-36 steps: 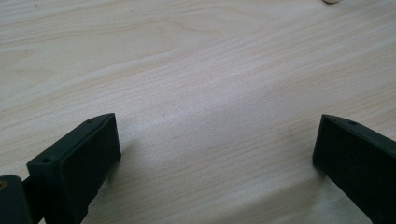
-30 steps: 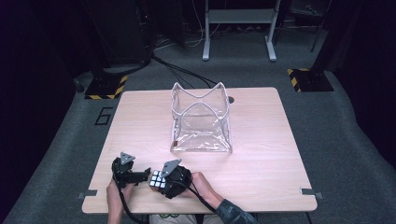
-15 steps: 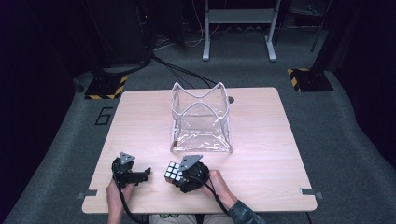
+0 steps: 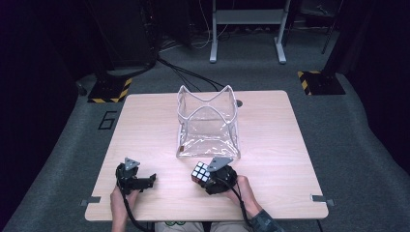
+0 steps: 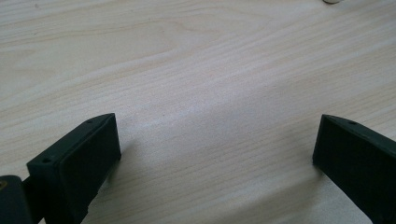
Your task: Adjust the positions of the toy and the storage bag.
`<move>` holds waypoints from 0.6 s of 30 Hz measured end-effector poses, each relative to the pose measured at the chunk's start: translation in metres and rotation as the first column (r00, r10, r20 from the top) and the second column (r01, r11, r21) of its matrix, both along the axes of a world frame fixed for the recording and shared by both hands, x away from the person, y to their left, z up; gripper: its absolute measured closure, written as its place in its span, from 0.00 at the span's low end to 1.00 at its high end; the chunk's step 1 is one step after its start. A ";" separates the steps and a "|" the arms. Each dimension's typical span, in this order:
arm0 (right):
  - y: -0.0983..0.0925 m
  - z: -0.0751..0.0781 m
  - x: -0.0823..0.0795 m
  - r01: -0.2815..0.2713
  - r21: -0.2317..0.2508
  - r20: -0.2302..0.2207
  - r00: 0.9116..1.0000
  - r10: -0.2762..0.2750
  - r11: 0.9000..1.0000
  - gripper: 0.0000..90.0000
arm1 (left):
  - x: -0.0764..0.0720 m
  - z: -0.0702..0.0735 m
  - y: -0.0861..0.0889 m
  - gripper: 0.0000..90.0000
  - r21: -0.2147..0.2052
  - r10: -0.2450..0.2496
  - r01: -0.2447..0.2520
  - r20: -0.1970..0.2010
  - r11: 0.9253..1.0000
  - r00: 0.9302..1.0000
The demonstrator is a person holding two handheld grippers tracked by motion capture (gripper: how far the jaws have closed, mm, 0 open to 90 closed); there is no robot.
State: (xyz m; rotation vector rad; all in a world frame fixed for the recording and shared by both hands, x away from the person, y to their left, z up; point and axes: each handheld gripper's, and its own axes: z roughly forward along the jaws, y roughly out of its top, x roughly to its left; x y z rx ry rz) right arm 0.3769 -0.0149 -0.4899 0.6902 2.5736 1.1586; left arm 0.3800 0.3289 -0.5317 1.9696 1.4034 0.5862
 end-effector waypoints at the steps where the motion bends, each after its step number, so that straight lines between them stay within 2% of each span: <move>1: -0.003 -0.001 0.000 0.006 0.000 -0.002 1.000 -0.006 1.000 0.37 | 0.000 0.000 0.000 0.01 0.000 0.000 0.000 0.000 1.000 1.000; 7: -0.016 -0.006 0.001 0.036 -0.007 -0.005 0.999 -0.036 0.999 0.37 | 0.000 0.000 0.000 0.01 -0.001 0.001 -0.001 0.001 1.000 1.000; 9: -0.018 -0.009 0.001 0.048 -0.008 -0.019 0.999 -0.048 0.999 0.37 | 0.000 0.000 0.000 0.01 0.001 0.000 0.000 0.002 1.000 1.000; 15: -0.020 -0.019 0.002 0.050 -0.023 -0.024 0.998 -0.050 0.998 0.37 | 0.000 0.000 0.000 0.01 0.002 0.000 0.000 0.002 1.000 1.000; 18: -0.021 -0.021 0.002 0.054 -0.011 -0.028 0.998 -0.054 0.998 0.37 | 0.000 0.000 0.000 0.01 0.002 -0.001 0.001 0.002 1.000 1.000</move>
